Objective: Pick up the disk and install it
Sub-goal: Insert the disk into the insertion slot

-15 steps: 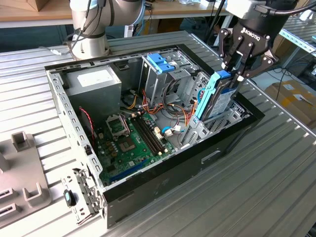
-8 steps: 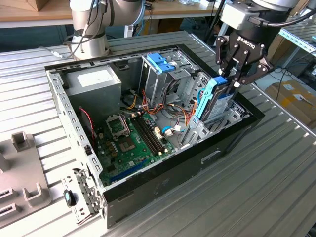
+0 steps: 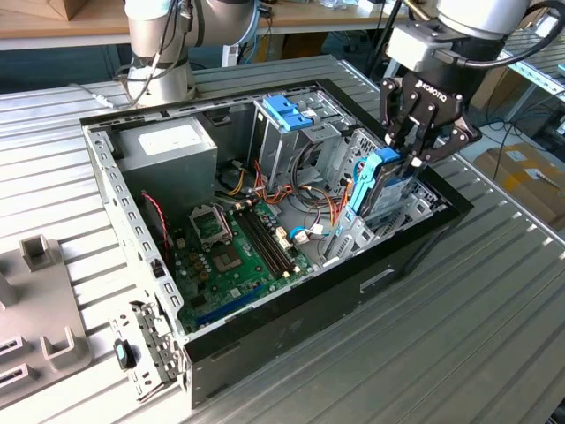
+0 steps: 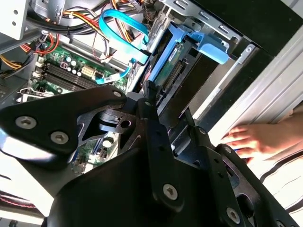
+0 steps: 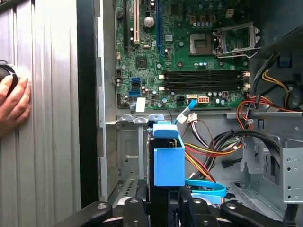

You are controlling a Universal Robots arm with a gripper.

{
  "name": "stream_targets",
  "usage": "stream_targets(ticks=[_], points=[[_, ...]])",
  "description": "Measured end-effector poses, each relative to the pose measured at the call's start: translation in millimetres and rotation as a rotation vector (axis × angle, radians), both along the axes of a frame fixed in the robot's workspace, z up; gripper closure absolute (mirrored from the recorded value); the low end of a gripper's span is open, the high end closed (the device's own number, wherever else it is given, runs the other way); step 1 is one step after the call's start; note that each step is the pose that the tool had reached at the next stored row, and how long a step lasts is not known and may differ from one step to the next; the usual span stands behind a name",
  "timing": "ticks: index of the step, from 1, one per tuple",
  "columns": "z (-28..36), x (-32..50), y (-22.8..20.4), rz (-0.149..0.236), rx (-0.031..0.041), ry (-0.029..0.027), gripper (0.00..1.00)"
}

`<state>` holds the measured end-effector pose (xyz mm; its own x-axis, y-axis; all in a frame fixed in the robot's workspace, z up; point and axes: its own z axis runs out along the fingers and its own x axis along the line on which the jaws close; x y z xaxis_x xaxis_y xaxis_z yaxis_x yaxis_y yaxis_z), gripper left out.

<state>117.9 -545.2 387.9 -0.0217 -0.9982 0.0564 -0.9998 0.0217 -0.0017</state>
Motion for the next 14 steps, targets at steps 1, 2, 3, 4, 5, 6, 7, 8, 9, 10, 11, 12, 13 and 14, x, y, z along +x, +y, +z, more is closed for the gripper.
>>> stream_targets(ticks=[1, 2, 3, 4, 5, 6, 7, 8, 9, 10, 11, 12, 13, 14], points=[[-1.8, 0.0, 0.0, 0.000, 0.0002, 0.0000, 0.65], [-5.4, 0.0, 0.0, 0.000, -0.0001, 0.0000, 0.65], [-9.6, 0.1, 0.0, 0.000, 0.0011, -0.0003, 0.65], [-11.6, 0.1, 0.0, 0.000, 0.0002, 0.0000, 0.65], [-12.6, 0.1, 0.0, 0.000, 0.0001, 0.0000, 0.65], [-14.3, 0.0, 0.0, 0.000, -0.0001, 0.0000, 0.65], [-14.8, 0.0, 0.0, 0.000, 0.0002, 0.0000, 0.65], [-14.9, 0.0, 0.0, 0.000, 0.0001, -0.0001, 0.65], [-14.9, 0.0, 0.0, 0.000, 0.0002, -0.0001, 0.65], [-14.9, 0.0, 0.0, 0.000, 0.0002, 0.0000, 0.65], [-15.0, 0.0, 0.0, 0.000, 0.0002, 0.0000, 0.65], [-15.0, 0.0, 0.0, 0.000, 0.0003, -0.0001, 0.65], [-15.5, 0.1, 0.1, 0.000, 0.0019, -0.0003, 0.64], [-15.2, 0.1, 0.0, 0.000, 0.0007, -0.0001, 0.64]])
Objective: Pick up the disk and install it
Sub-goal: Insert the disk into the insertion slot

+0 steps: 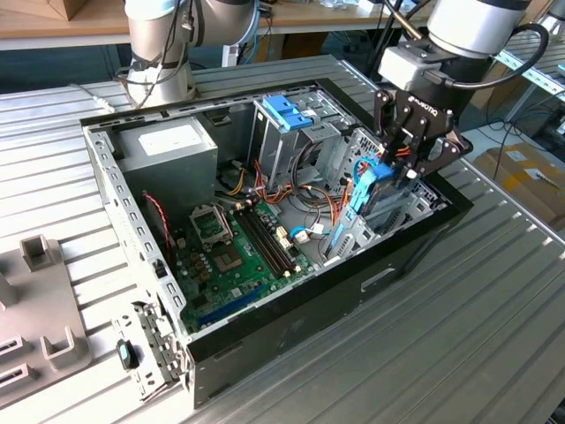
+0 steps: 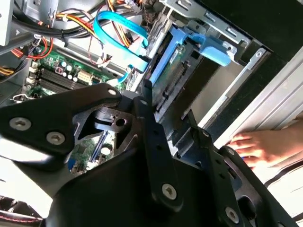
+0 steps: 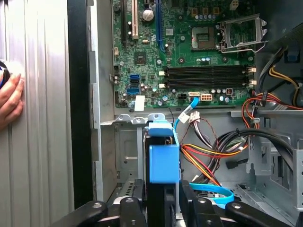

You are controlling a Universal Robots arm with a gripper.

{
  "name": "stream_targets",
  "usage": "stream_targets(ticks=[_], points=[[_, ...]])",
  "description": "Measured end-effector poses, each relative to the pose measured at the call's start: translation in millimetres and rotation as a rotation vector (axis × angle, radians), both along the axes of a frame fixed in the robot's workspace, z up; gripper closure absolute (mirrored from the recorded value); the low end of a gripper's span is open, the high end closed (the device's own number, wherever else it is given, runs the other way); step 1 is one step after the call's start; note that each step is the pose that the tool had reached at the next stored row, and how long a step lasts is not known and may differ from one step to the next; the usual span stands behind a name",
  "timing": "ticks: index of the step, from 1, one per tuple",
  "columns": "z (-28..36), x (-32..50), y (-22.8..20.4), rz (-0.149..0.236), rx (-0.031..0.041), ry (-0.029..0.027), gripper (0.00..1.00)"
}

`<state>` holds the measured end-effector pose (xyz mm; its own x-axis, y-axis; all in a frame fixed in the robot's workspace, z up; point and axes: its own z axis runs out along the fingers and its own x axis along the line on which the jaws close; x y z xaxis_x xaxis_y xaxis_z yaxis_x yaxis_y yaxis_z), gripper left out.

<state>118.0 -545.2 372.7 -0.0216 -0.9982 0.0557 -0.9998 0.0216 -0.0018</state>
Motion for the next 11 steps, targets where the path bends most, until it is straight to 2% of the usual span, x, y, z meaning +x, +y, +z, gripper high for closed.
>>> stream_targets(ticks=[1, 7, 11], points=[[0.1, 0.0, 0.0, 0.000, -0.0001, 0.0001, 0.58], [0.1, 0.0, 0.0, 0.000, -0.0004, 0.0000, 0.58], [-3.1, -0.3, 0.0, 0.000, -0.0005, 0.0000, 0.58]])
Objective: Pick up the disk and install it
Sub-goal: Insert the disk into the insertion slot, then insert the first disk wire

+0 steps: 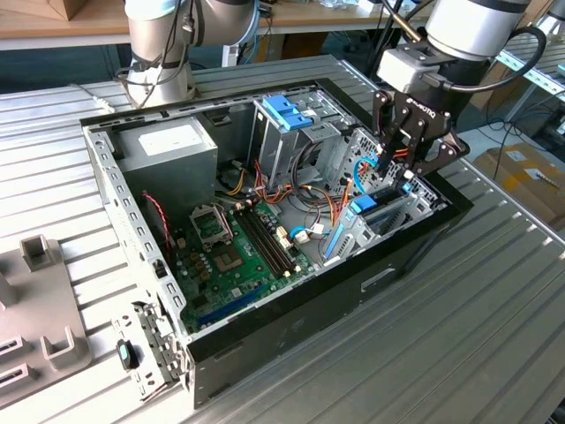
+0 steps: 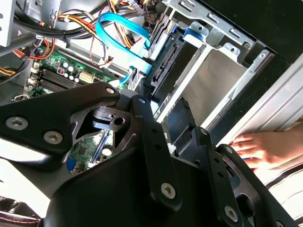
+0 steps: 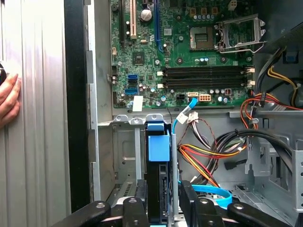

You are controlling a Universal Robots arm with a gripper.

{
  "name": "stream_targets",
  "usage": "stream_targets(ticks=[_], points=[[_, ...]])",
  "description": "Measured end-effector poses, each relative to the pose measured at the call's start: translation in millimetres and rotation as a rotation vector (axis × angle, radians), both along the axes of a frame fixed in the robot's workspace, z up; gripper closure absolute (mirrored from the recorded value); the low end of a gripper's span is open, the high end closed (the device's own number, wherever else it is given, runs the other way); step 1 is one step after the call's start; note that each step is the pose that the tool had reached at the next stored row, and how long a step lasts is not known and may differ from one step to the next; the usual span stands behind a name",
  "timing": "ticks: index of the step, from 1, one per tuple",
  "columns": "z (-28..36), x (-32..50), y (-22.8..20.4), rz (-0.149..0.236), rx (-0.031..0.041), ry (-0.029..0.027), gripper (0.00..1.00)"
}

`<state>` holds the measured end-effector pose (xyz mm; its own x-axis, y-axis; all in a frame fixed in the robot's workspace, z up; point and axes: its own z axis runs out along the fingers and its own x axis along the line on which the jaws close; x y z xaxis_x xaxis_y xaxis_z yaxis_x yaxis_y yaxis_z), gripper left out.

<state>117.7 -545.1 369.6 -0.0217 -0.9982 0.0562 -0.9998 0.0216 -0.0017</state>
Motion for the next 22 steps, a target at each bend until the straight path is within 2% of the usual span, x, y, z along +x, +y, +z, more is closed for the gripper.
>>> stream_targets(ticks=[22], points=[[-0.5, -0.1, 0.0, -0.011, 0.0001, 0.0000, 0.58]])
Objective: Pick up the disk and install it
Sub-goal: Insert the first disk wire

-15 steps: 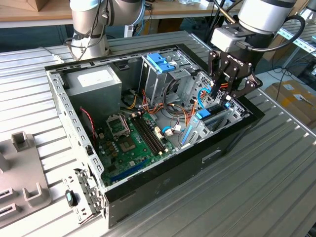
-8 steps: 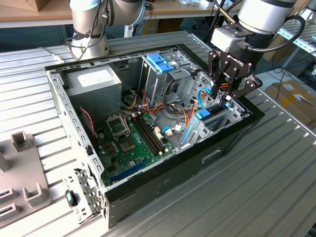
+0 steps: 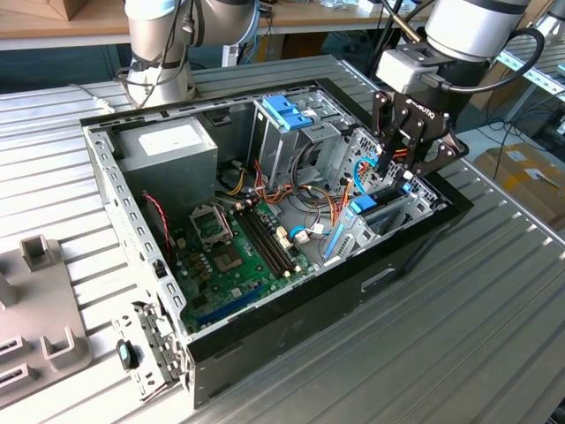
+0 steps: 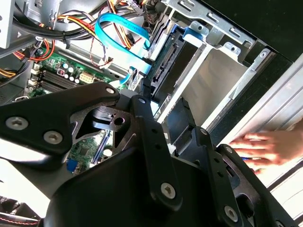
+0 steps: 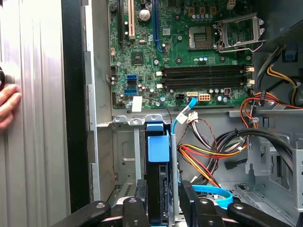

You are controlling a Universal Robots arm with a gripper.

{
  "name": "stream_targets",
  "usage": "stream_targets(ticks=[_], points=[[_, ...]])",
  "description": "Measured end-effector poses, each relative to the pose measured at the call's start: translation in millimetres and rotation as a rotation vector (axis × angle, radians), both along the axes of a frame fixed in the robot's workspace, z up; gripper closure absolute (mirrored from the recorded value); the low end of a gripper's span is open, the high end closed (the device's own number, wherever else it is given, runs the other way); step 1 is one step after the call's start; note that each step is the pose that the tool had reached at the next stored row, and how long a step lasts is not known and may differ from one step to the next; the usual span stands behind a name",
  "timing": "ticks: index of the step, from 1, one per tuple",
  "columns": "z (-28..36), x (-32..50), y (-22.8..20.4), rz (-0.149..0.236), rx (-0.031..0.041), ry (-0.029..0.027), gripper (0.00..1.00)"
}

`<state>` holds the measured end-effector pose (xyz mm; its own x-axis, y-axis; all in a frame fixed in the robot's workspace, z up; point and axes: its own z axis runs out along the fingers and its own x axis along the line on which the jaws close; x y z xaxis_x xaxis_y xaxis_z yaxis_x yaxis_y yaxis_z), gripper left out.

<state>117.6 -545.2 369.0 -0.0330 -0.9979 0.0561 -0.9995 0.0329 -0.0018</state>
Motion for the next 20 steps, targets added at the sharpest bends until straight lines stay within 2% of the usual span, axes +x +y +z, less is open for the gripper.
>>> stream_targets(ticks=[10, 16, 20], points=[[0.0, 0.0, 0.8, 0.000, -0.0001, 0.0000, 0.58], [-0.1, 0.0, 9.6, 0.000, 0.0003, 0.0000, 0.58], [0.0, 0.1, 12.1, 0.000, 0.0000, 0.0000, 0.58]])
